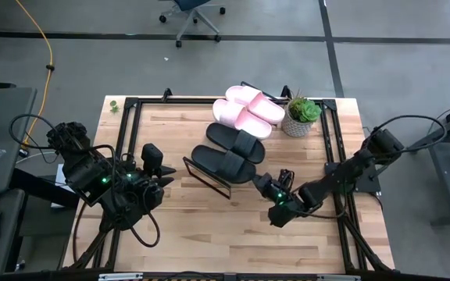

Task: Pick and place slides into the shelf
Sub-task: Put the black slide on the shelf

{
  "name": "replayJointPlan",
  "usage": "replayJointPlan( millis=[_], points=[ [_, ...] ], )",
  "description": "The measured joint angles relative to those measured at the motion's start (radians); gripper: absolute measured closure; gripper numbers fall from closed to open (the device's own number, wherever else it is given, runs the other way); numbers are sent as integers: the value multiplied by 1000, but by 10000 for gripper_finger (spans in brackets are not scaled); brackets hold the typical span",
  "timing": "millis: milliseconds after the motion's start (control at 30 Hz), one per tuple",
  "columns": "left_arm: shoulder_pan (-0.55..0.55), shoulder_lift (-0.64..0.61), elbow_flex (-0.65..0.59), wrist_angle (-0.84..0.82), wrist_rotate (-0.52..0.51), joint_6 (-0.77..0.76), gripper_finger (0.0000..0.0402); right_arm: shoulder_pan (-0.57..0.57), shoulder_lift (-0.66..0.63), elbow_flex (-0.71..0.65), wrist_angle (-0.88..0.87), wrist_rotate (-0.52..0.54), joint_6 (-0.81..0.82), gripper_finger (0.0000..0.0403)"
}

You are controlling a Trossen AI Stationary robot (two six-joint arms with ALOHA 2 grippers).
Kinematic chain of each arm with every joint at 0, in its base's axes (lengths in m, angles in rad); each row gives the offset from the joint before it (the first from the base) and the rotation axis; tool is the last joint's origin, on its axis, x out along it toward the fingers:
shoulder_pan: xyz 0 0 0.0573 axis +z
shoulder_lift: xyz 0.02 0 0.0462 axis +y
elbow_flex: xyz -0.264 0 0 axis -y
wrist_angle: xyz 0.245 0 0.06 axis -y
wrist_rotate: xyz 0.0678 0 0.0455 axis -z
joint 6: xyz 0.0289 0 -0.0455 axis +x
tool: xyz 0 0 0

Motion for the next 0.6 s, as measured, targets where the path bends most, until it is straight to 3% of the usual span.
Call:
replayJointPlan(
  millis=[600],
  points=[
    [0, 0, 0, 0, 19, -20, 285, 8, -8, 0, -117, -31, 131, 276]
  ],
)
